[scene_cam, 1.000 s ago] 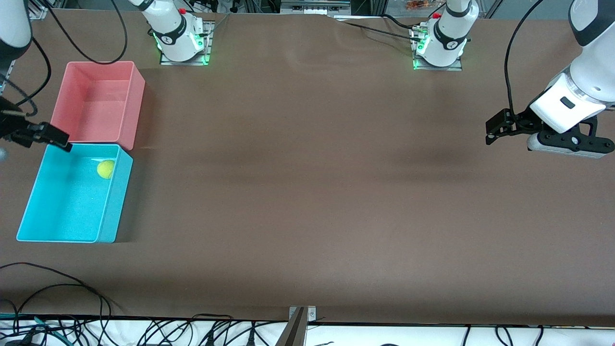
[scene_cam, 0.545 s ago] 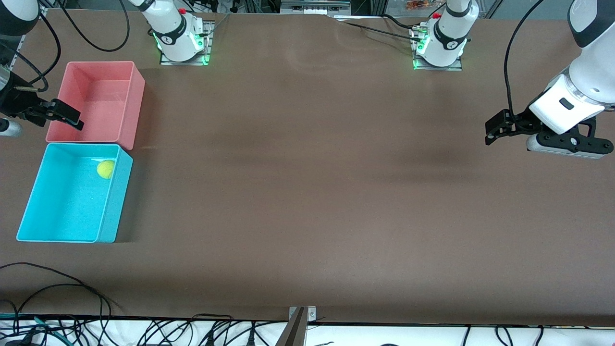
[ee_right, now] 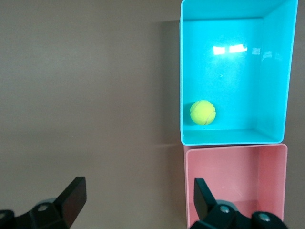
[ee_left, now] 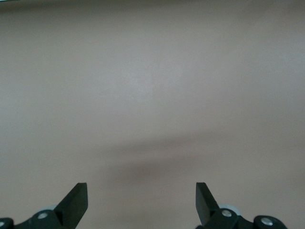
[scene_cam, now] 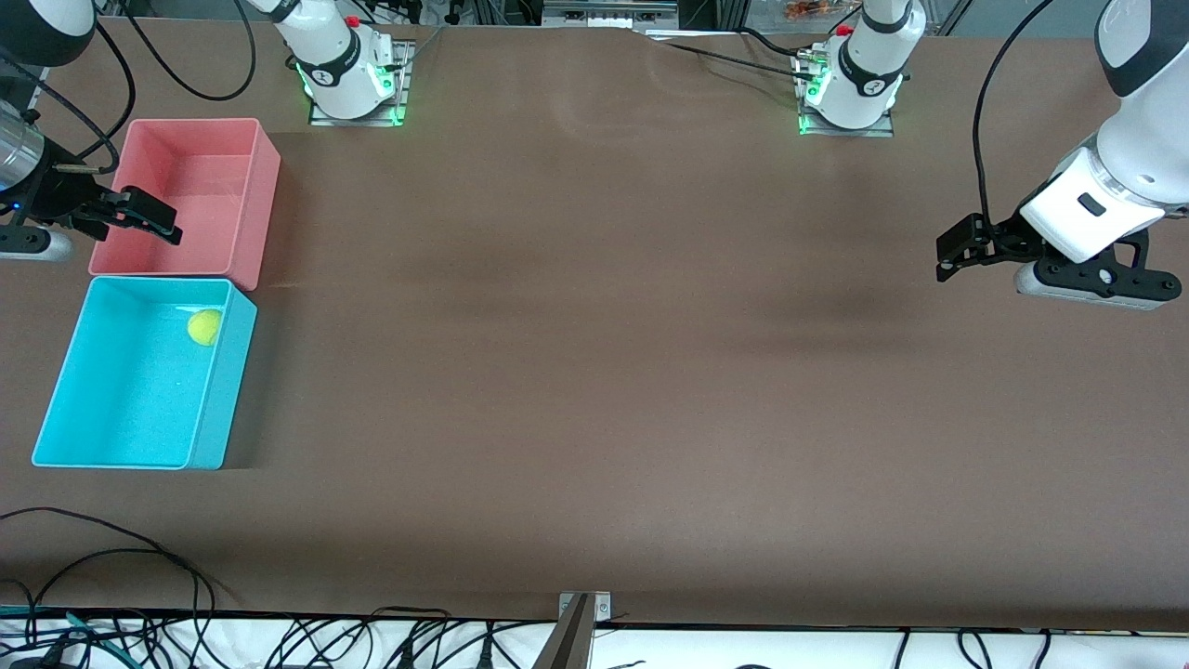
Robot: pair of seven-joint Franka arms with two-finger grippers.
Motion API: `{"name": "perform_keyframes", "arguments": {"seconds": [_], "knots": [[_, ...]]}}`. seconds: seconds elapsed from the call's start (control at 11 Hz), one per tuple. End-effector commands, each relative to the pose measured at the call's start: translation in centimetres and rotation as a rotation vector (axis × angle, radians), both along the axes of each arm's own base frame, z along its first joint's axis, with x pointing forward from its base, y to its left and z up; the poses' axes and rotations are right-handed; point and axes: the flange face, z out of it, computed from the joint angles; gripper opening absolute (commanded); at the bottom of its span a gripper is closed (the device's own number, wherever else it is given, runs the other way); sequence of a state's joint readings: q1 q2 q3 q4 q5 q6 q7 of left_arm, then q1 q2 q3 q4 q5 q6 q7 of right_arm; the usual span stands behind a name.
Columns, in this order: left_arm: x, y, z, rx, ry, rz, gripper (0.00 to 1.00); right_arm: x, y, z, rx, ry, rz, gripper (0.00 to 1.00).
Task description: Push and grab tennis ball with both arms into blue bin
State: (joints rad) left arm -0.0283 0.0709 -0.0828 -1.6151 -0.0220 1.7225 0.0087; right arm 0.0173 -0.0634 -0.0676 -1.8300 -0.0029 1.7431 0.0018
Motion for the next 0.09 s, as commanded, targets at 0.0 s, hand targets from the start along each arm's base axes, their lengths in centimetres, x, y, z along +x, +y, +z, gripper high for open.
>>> {"name": "perform_keyframes", "arguments": {"seconds": [0.0], "knots": [[-0.29,0.29,0.29,-0.002,0.004,-0.020,1.00,-0.14,-0.50,0.98,0.006,0.008,-0.005,1.00]]}}
